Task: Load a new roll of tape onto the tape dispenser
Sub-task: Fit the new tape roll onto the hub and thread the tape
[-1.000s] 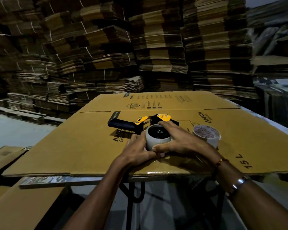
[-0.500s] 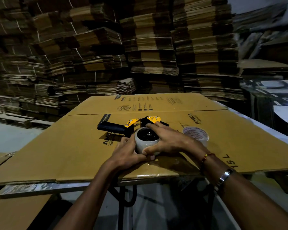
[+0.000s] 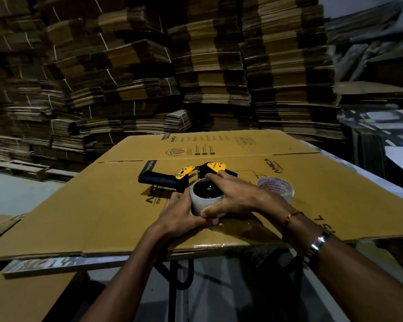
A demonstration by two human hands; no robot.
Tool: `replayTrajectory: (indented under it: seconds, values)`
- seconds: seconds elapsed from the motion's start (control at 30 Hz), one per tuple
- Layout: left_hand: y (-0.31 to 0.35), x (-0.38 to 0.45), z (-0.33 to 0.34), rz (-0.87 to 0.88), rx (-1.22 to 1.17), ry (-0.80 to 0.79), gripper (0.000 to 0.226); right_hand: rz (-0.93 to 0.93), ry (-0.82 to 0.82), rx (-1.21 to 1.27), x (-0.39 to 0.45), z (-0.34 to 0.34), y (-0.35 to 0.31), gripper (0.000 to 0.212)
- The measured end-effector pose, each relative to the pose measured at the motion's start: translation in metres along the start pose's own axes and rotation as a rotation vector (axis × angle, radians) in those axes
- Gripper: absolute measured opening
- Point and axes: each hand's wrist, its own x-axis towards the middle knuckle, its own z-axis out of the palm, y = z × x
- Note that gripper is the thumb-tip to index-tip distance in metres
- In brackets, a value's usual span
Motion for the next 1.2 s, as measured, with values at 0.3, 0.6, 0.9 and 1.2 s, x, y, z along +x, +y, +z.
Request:
replayTrajectory:
  seconds: [0.3, 0.6, 0.9, 1.2]
  values:
    - [0.001, -0.001, 0.001, 0.006, -0.045, 0.040, 0.100, -0.003, 0.006, 0.005, -0.002, 0.001, 0.000, 0.100]
    - [-0.002, 0.002, 0.001, 0.019, -0.042, 0.021, 0.107, 0.026, -0.023, 0.018, -0.002, 0.001, 0.000, 0.100]
    - [-0.005, 0.001, -0.014, -0.007, -0.099, -0.162, 0.115, 0.050, -0.107, -0.031, 0.001, -0.005, 0.001, 0.108]
    - [-0.007, -0.004, -0.014, -0.030, -0.214, -0.147, 0.102, 0.052, -0.092, -0.039, -0.002, -0.002, -0.001, 0.109]
